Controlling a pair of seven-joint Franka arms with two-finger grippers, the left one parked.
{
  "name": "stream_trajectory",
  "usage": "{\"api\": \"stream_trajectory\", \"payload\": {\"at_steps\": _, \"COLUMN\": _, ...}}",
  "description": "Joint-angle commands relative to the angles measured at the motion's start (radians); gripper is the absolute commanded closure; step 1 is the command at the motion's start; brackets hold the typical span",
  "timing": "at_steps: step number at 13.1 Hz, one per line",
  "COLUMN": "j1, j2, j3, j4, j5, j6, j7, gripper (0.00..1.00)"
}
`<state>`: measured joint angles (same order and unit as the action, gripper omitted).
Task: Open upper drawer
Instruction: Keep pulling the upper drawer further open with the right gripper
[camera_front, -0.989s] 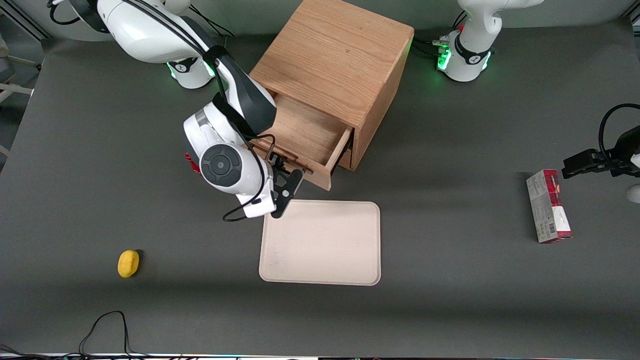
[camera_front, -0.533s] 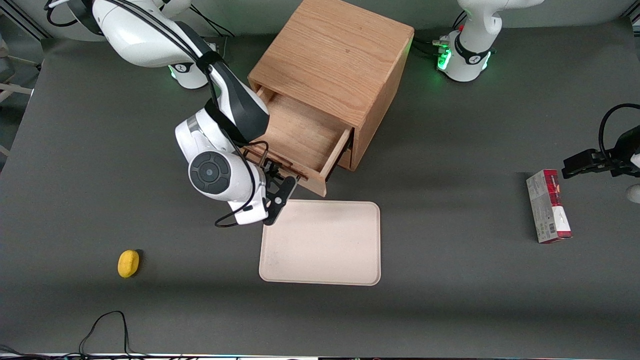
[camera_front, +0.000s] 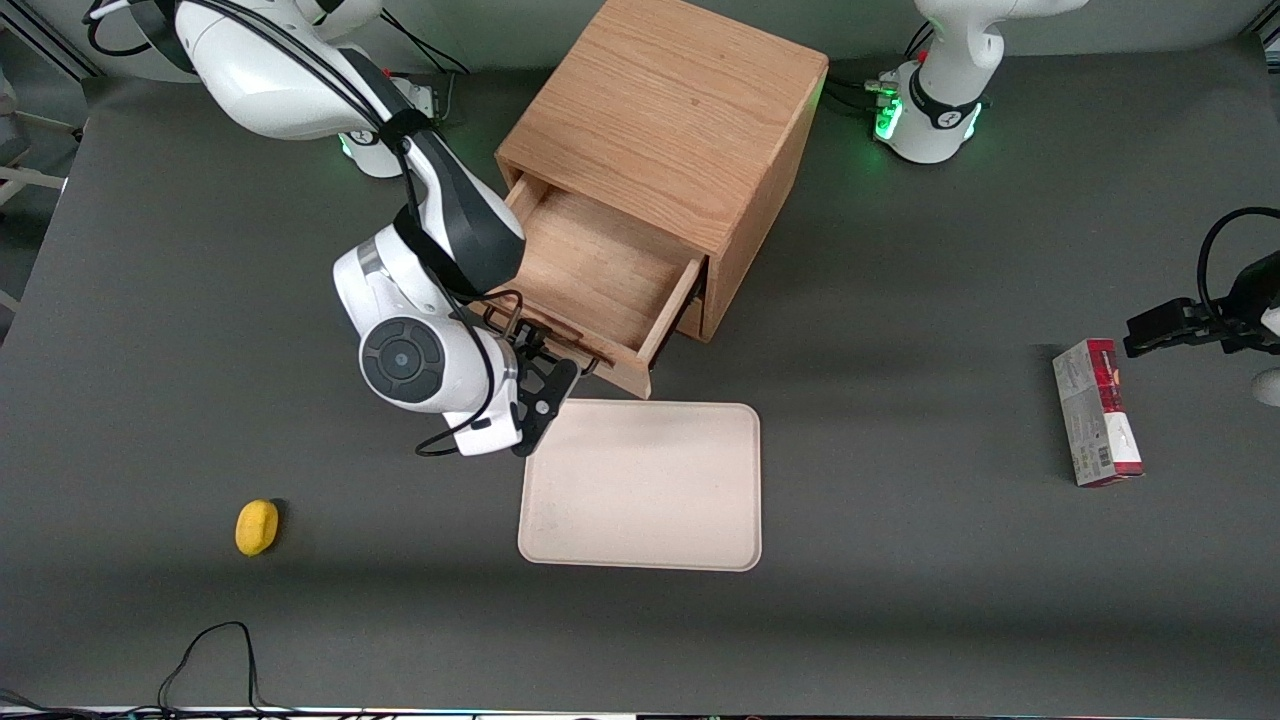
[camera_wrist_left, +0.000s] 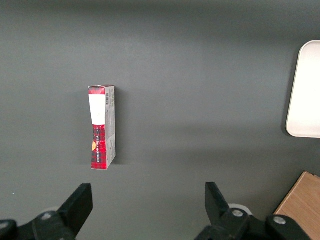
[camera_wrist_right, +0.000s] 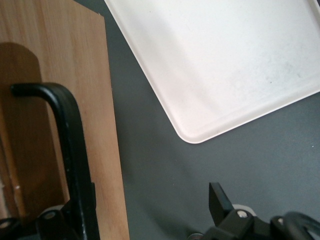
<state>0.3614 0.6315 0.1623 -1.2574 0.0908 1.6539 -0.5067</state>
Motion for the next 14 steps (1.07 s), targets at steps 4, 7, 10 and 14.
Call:
{"api": "stream_trajectory", "payload": {"at_steps": 4, "j1": -0.038, "j2": 0.036, "j3": 0.008, "j4": 0.068, "j5": 0.044, "j6": -0.059, "j7": -0.032, "gripper": 0.00}}
{"api": "stream_trajectory", "payload": {"at_steps": 7, "j1": -0.042, "j2": 0.062, "j3": 0.008, "j4": 0.108, "j5": 0.044, "j6": -0.057, "j7": -0.032, "gripper": 0.00}}
{"api": "stream_trajectory", "payload": {"at_steps": 10, "j1": -0.058, "j2": 0.086, "j3": 0.008, "j4": 0.144, "j5": 0.044, "j6": -0.056, "j7": -0.033, "gripper": 0.00}}
{"api": "stream_trajectory", "payload": {"at_steps": 14, "j1": -0.079, "j2": 0.115, "j3": 0.008, "j4": 0.182, "j5": 0.043, "j6": -0.052, "j7": -0.061, "gripper": 0.00}}
